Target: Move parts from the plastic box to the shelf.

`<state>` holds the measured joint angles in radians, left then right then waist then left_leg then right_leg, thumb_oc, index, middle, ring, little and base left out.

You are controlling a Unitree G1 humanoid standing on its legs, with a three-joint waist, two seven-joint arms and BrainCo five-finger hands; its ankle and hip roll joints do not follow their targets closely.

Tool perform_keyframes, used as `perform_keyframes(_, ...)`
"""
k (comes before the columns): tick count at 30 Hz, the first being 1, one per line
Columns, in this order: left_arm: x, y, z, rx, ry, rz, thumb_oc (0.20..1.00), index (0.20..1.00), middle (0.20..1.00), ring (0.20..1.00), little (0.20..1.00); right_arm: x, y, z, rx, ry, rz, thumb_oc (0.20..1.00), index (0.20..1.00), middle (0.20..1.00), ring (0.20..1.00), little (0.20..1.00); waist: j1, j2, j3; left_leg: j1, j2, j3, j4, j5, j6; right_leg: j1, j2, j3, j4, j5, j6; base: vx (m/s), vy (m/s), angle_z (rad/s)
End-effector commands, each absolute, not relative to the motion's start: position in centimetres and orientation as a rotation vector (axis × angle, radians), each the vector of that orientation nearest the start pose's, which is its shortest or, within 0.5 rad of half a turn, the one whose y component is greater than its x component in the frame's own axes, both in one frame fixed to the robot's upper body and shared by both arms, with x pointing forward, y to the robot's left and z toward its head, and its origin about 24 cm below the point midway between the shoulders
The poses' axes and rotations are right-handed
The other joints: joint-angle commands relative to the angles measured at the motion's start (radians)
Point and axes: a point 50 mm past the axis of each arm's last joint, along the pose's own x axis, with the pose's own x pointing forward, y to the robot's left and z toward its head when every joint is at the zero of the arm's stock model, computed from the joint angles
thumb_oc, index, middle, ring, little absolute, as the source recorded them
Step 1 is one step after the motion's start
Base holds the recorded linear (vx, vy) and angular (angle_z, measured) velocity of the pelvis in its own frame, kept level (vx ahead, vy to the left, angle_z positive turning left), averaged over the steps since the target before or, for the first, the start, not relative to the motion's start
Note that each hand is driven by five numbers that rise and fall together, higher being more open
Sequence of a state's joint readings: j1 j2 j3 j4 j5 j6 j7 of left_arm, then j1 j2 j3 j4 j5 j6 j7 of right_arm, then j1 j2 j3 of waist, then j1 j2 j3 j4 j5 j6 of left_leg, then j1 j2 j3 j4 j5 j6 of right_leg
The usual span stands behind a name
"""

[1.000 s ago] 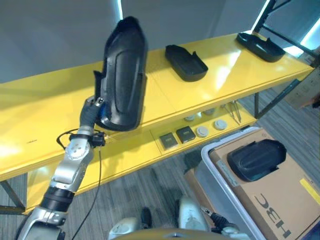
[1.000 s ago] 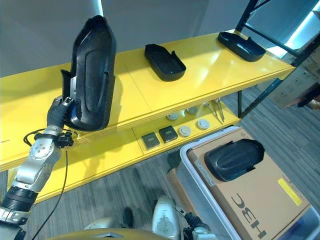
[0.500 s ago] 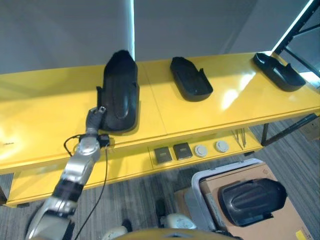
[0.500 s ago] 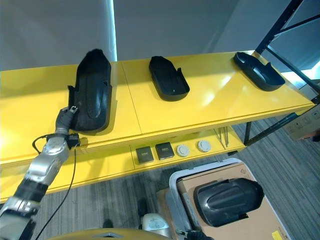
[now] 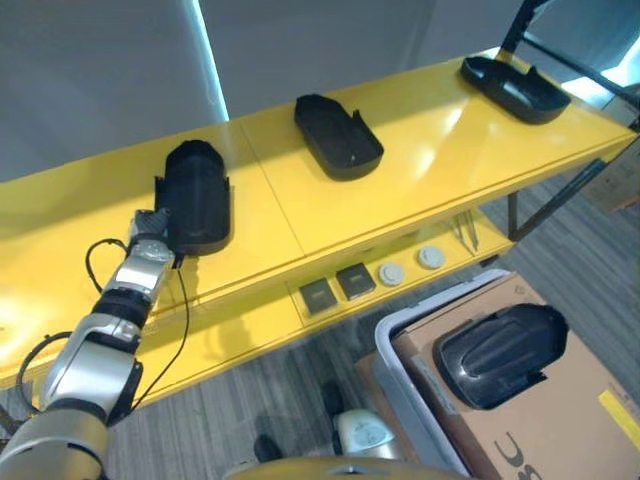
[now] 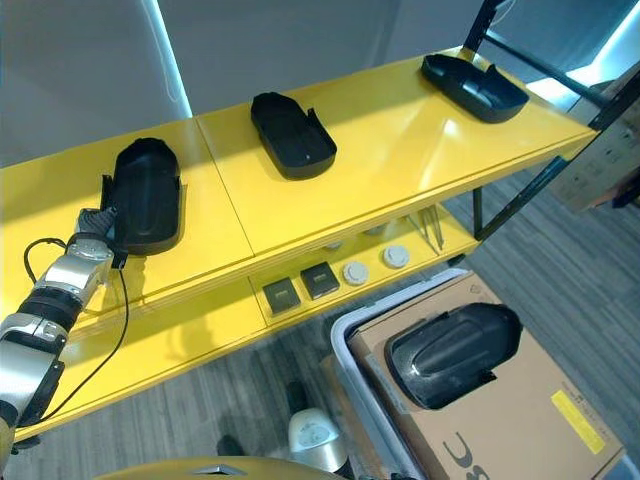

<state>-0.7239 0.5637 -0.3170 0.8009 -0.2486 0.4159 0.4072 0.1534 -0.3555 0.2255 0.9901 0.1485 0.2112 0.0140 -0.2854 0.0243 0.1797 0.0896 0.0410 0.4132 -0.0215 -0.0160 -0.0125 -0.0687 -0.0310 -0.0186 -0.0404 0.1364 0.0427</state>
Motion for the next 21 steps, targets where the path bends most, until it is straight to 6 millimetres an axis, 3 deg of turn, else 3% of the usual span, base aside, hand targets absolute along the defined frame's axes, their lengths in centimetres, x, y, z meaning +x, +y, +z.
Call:
perform_keyframes(1, 35.6, 30.0, 9.7, 0.602, 0.439, 0.588, 0.200, 0.200, 0.200, 0.200, 0.200, 4.8, -28.4, -14.8, -0.401, 1.394, -0.064, 1.000, 1.000, 1.000, 1.000, 1.000, 0.004, -0.008, -0.020, -0.054, 0.084, -0.103, 0.034, 0.041, -0.022, -0.010, -0.027, 0.023, 0.095, -0.079, 0.089, 0.02, 0.039, -0.03)
perform_keyframes(10, 33.7, 32.3, 7.4, 0.625, 0.583, 0.652, 0.200, 0.200, 0.200, 0.200, 0.200, 4.9, -28.2, -14.8, -0.411, 1.392, -0.059, 1.000, 1.000, 1.000, 1.000, 1.000, 0.006, -0.006, -0.026, -0.026, 0.072, -0.093, 0.028, 0.028, -0.018, 0.025, -0.035, 0.023, 0.063, -0.074, 0.096, 0.00, 0.000, 0.00)
perform_keyframes(15, 33.1, 33.9, 7.7, 0.661, 0.596, 0.674, 0.200, 0.200, 0.200, 0.200, 0.200, 4.6, -28.3, -14.9, -0.416, 1.402, -0.055, 1.000, 1.000, 1.000, 1.000, 1.000, 0.009, -0.002, -0.030, -0.019, 0.071, -0.087, 0.025, 0.027, -0.018, 0.037, -0.037, 0.021, 0.055, -0.074, 0.097, 0.01, 0.003, 0.00)
perform_keyframes(20, 33.2, 34.2, 8.3, 0.668, 0.574, 0.685, 0.200, 0.200, 0.200, 0.200, 0.200, 4.6, -28.3, -14.9, -0.422, 1.403, -0.054, 1.000, 1.000, 1.000, 1.000, 1.000, 0.009, -0.002, -0.029, -0.015, 0.070, -0.084, 0.021, 0.025, -0.017, 0.041, -0.037, 0.022, 0.052, -0.076, 0.098, 0.00, 0.000, 0.00)
perform_keyframes(21, 33.2, 34.3, 8.3, 0.665, 0.568, 0.687, 0.482, 0.482, 0.482, 0.482, 0.482, 4.6, -28.3, -14.9, -0.422, 1.403, -0.054, 1.000, 1.000, 1.000, 1.000, 1.000, 0.009, -0.002, -0.029, -0.015, 0.070, -0.084, 0.021, 0.025, -0.017, 0.041, -0.037, 0.022, 0.053, -0.076, 0.098, 0.00, 0.000, 0.00)
